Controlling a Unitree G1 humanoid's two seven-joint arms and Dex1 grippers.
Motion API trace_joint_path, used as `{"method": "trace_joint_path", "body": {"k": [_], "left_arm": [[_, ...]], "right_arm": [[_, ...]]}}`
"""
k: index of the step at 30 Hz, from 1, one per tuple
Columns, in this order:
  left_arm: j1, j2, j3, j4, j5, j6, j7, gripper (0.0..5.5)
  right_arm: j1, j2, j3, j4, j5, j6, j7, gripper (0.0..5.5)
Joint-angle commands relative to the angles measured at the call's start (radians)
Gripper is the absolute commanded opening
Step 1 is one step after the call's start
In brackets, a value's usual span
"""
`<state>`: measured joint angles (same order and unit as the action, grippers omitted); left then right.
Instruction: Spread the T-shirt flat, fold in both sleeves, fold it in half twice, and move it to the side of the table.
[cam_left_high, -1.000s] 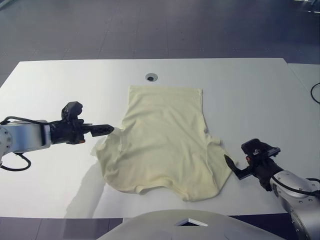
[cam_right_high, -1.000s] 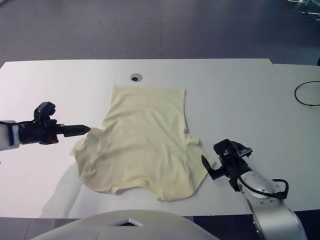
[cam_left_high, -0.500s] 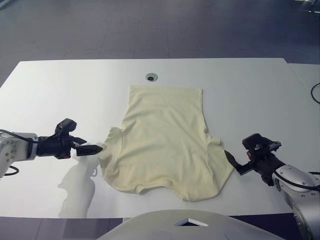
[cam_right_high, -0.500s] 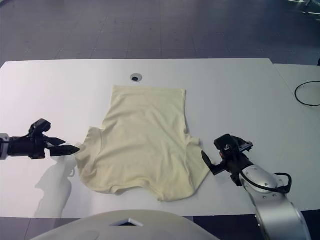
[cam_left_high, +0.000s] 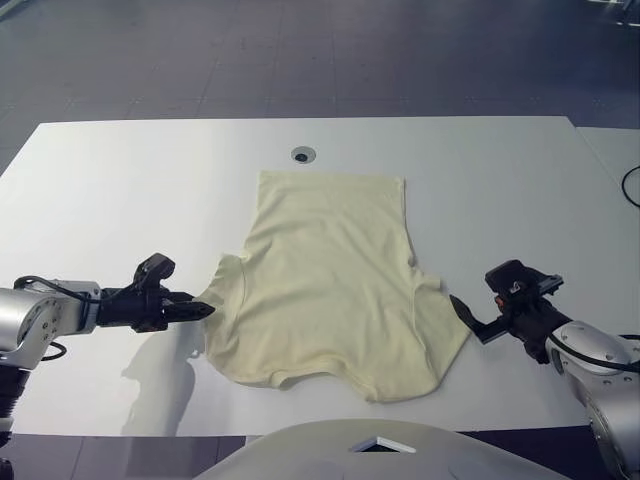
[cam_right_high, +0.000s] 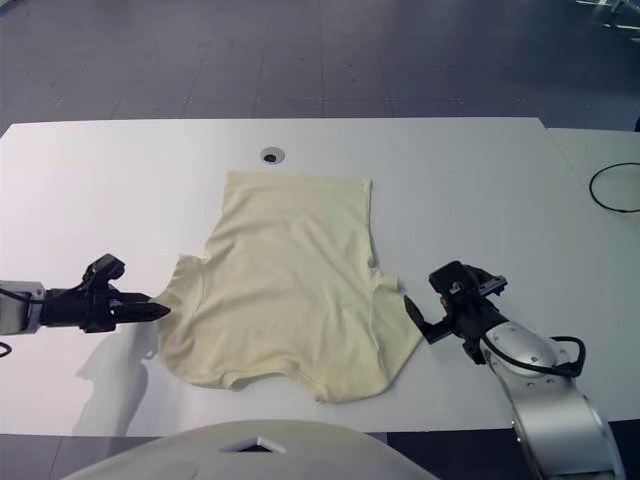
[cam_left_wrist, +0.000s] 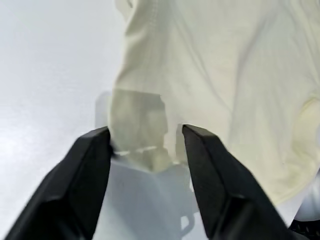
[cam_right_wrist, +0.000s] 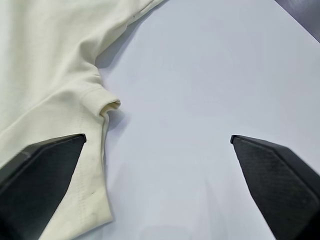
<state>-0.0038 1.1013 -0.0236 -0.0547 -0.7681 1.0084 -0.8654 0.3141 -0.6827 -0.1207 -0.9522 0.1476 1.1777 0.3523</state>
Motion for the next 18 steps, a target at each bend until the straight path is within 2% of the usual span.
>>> {"method": "trace_joint_path", "body": {"k": [1,12,18], "left_arm": [[0.014,-0.031,-0.013,0.028,0.064,0.037,0.033,1.77],[-0.014,-0.064,-0.004,0.046,0.116,0.06,0.035,0.01],[-0.171,-0.128,-0.022,0.222,0.223,0.031,0.111,0.01]], "right_arm": [[-0.012,-0.009,-0.003,0.006,0.004,0.009,0.004,5.4],[-0.009,-0.009,-0.005,0.009,0.0,0.004,0.001,5.4],[-0.018,-0.012,-0.015,0.021,-0.005,0.001,-0.002,5.4]]}}
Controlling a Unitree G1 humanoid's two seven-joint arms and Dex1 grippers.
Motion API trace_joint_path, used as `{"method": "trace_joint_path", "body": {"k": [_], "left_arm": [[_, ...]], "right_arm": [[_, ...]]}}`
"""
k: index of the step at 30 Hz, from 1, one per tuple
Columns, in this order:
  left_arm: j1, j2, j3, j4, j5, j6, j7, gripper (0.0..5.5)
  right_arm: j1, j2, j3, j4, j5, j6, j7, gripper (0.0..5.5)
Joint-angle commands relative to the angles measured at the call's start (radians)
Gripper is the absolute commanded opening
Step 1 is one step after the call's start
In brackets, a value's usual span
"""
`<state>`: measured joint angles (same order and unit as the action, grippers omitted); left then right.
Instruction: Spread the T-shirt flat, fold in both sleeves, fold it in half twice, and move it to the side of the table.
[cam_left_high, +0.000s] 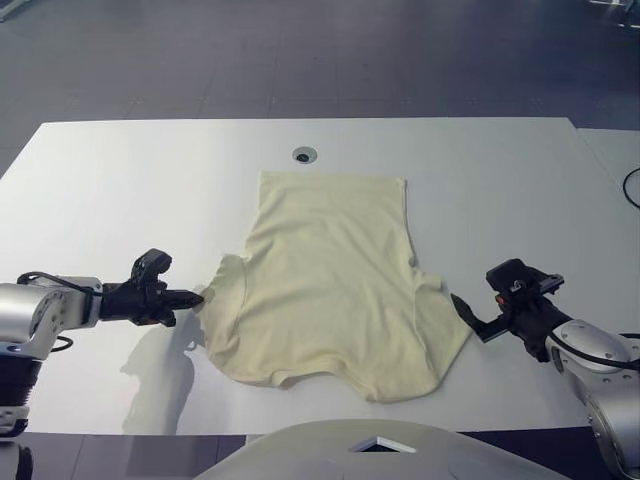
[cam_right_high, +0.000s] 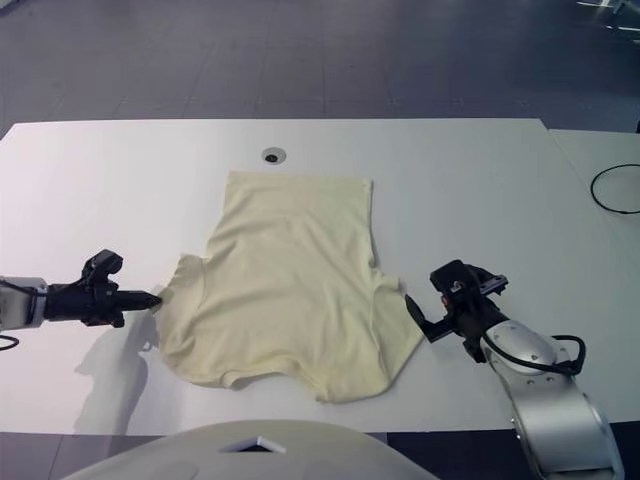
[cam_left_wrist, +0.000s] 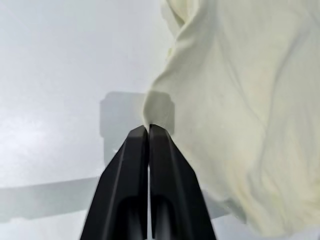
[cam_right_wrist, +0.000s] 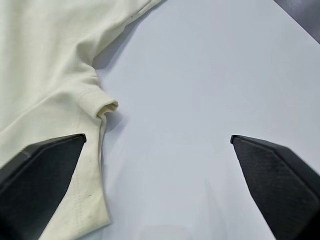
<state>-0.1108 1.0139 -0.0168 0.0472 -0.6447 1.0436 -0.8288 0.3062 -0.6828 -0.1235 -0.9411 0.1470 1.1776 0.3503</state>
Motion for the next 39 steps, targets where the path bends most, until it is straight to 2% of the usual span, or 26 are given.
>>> {"method": "trace_joint_path", "body": {"k": [1,5,11,18,26,31,39], "left_arm": [[-0.092,-0.046,-0.028,0.155,0.118,-0.01,0.08,0.01],[-0.134,-0.048,-0.025,0.197,0.145,-0.007,0.062,0.01],[-0.11,-0.011,0.012,0.051,0.109,0.053,0.001,0.01],[-0.255,0.004,0.006,-0.032,0.117,0.109,-0.009,0.01],[-0.281,0.02,0.027,-0.307,-0.02,0.283,-0.051,0.01],[-0.298,-0.048,0.023,-0.404,-0.061,0.364,0.003,0.01],[-0.281,-0.223,0.015,-0.444,-0.046,0.459,0.172,0.01]], "right_arm": [[-0.012,-0.015,-0.016,0.014,-0.005,-0.001,0.001,5.4],[-0.021,-0.017,-0.019,0.022,-0.007,-0.005,0.0,5.4],[-0.019,-0.004,-0.011,0.023,-0.011,-0.005,-0.012,5.4],[0.017,0.034,0.005,-0.005,-0.017,0.0,-0.047,5.4],[0.033,0.054,0.016,-0.023,-0.019,0.004,-0.069,5.4],[0.032,0.066,0.027,-0.031,-0.019,0.009,-0.083,5.4],[-0.003,0.072,0.024,-0.033,-0.009,0.025,-0.087,5.4]]}}
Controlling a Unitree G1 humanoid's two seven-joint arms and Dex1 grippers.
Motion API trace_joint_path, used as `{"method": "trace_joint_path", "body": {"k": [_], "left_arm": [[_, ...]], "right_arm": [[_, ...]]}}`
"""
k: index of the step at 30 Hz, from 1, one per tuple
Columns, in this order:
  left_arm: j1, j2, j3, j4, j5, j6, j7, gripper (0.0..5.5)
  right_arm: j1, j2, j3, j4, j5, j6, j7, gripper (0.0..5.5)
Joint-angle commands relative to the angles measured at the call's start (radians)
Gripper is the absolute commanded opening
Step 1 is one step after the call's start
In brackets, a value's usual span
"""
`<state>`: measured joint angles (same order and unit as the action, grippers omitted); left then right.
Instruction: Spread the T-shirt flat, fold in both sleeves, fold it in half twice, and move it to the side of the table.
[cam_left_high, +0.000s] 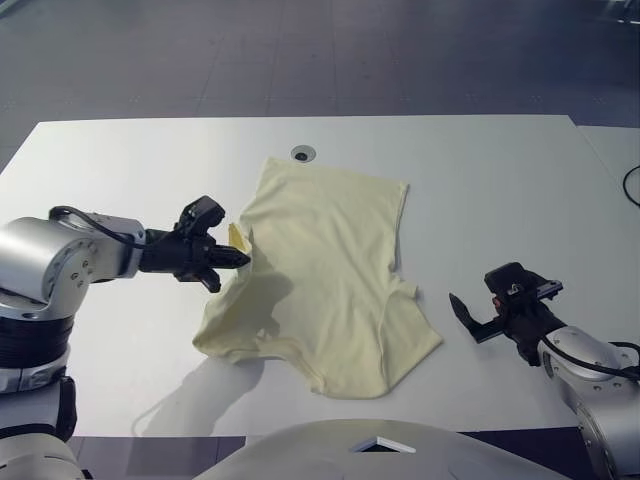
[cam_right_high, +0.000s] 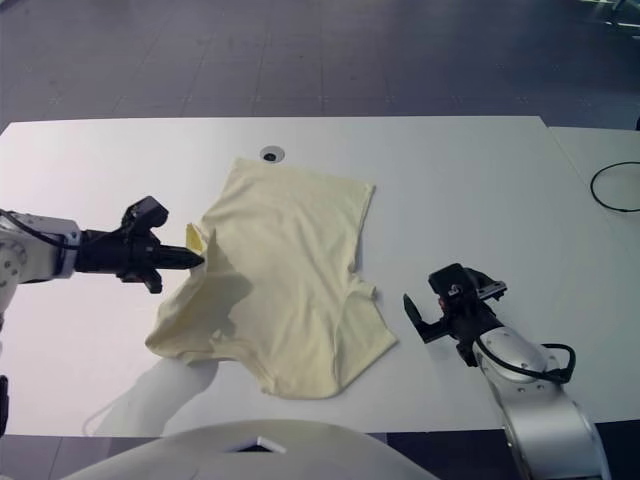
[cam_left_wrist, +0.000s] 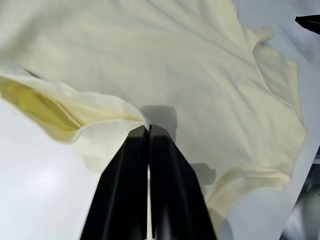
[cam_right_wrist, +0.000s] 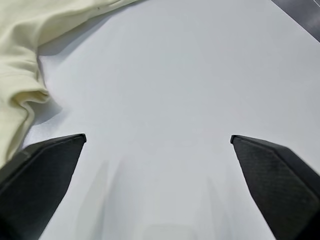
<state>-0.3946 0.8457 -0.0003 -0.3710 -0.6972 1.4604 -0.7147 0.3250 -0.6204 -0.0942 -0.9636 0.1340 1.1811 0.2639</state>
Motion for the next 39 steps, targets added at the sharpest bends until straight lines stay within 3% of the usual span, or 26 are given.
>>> {"method": "trace_joint_path", "body": {"k": [1,4,5,7,11,15,19,28,39], "left_arm": [[0.003,-0.072,-0.003,-0.033,0.005,0.052,0.073,0.01],[0.004,-0.117,0.007,-0.049,0.003,0.085,0.112,0.01],[0.002,-0.133,0.016,-0.053,-0.001,0.1,0.119,0.24],[-0.009,-0.176,0.045,-0.061,-0.019,0.136,0.133,0.02],[-0.054,-0.247,0.163,-0.005,-0.125,0.154,0.173,0.7],[-0.26,-0.348,0.418,0.209,-0.169,0.154,0.297,1.44],[-0.292,-0.328,0.525,0.215,-0.117,0.153,0.398,2.09],[-0.205,-0.357,0.56,0.126,-0.031,0.15,0.471,3.56],[-0.221,-0.398,0.549,0.128,-0.018,0.152,0.486,5.4]], "right_arm": [[-0.025,0.015,-0.013,-0.014,0.007,0.029,-0.001,5.4],[-0.045,0.031,-0.034,-0.016,0.017,0.048,0.002,5.4],[-0.05,0.037,-0.041,-0.017,0.02,0.054,0.003,5.4],[-0.062,0.056,-0.054,-0.018,0.033,0.068,0.008,5.4],[-0.082,0.178,-0.132,-0.041,0.109,0.125,0.037,5.4],[-0.151,0.412,-0.354,-0.081,0.271,0.279,0.113,5.4],[-0.124,0.463,-0.461,-0.083,0.366,0.41,0.184,5.4],[0.062,0.442,-0.372,-0.074,0.447,0.426,0.167,5.4],[0.122,0.531,-0.322,-0.04,0.447,0.402,0.142,3.49]]}}
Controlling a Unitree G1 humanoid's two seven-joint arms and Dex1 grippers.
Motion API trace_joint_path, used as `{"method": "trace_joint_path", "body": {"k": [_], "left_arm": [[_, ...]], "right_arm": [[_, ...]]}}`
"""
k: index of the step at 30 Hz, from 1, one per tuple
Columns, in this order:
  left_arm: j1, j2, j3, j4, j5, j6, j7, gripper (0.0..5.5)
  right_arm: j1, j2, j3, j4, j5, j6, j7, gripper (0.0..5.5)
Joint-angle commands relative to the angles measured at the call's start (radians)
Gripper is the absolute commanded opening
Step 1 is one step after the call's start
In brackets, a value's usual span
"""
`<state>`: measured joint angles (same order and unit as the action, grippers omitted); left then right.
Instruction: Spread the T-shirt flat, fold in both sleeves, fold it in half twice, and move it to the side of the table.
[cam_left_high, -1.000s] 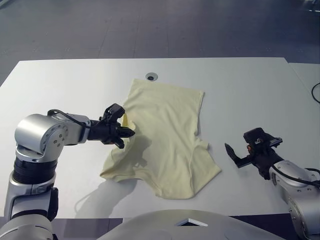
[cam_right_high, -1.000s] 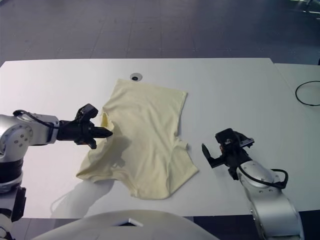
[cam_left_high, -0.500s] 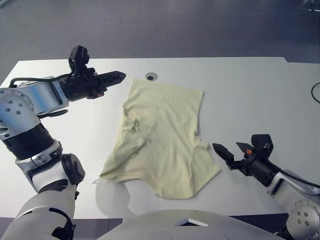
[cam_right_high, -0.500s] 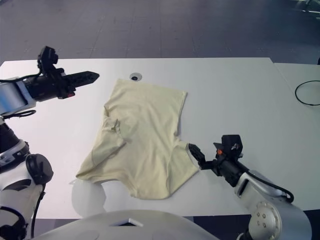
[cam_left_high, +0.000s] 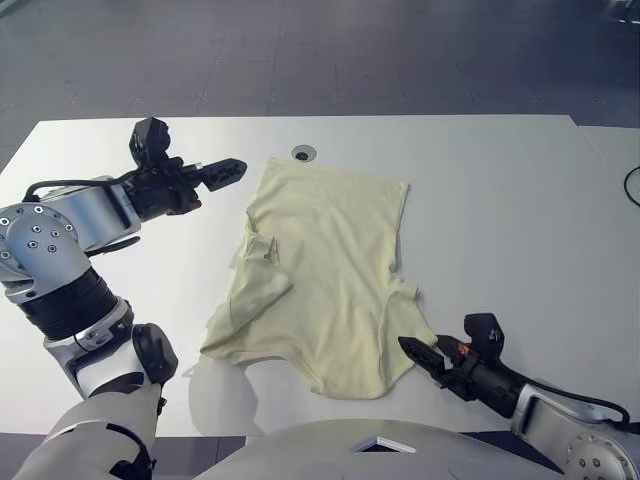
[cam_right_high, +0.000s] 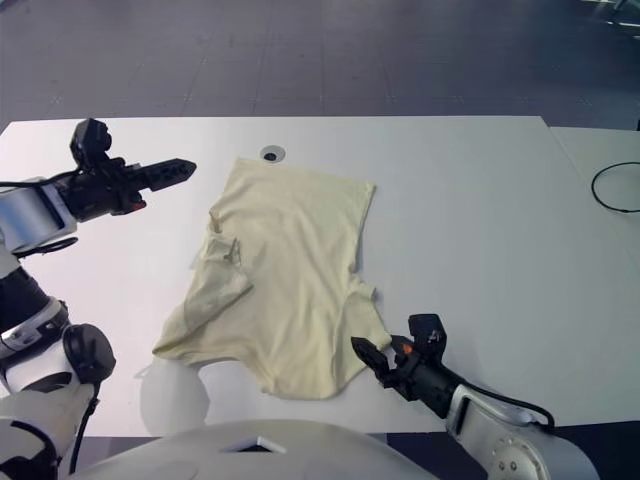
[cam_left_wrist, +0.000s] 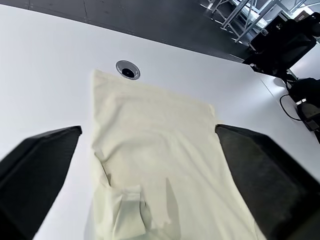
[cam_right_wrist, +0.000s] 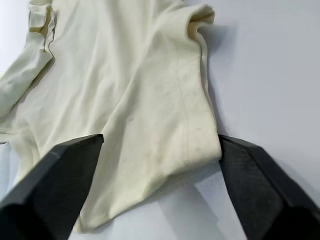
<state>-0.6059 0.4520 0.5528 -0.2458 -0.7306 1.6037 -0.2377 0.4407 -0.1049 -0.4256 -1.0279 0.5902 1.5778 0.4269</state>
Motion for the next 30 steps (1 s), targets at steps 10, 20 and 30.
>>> {"method": "trace_joint_path", "body": {"k": [10,20,30], "left_arm": [[-0.006,-0.021,-0.005,-0.005,0.019,0.009,0.024,5.4],[0.008,-0.036,0.006,-0.022,0.034,0.009,0.03,5.4],[0.019,-0.044,0.016,-0.038,0.04,0.009,0.038,5.4]], "right_arm": [[-0.003,0.005,0.015,0.054,-0.016,-0.026,-0.048,1.93],[-0.022,-0.042,0.008,0.08,-0.016,-0.043,-0.051,0.21],[-0.142,-0.326,-0.171,0.345,-0.054,-0.152,0.011,0.0]]}}
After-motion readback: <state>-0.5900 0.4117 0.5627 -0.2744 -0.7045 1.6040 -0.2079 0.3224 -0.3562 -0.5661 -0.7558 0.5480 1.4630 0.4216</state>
